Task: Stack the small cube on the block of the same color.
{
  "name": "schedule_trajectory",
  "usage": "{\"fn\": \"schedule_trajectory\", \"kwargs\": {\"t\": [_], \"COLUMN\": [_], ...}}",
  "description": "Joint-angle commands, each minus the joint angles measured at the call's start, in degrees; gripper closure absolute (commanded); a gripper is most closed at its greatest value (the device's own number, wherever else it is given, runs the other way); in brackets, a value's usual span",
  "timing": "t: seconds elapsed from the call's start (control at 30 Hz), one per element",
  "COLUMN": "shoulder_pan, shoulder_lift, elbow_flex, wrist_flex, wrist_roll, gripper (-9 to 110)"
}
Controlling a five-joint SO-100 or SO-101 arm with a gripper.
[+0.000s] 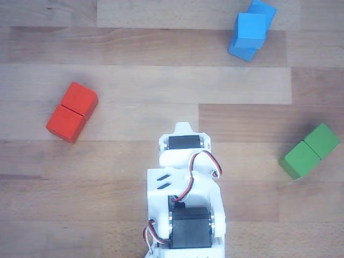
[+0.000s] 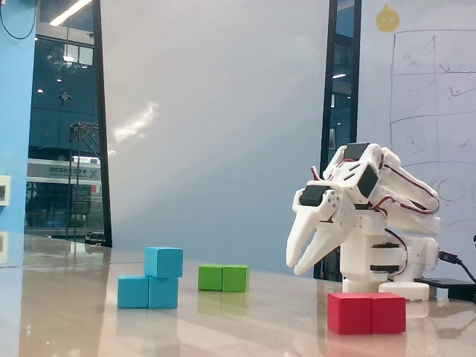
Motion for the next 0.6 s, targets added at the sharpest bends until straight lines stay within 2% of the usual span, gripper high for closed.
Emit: {"fn": "schedule_trajectory", "kwargs": {"t": [0.0, 0.57], "shoulder_pan": [-0.44, 2.81], "shoulder_lift": [1.93, 1.85], "elbow_flex": [-0.53, -0.62], "wrist_flex": [0.09, 0.35], "wrist_roll": [-0.62, -0.35], "gripper": [97, 97]}}
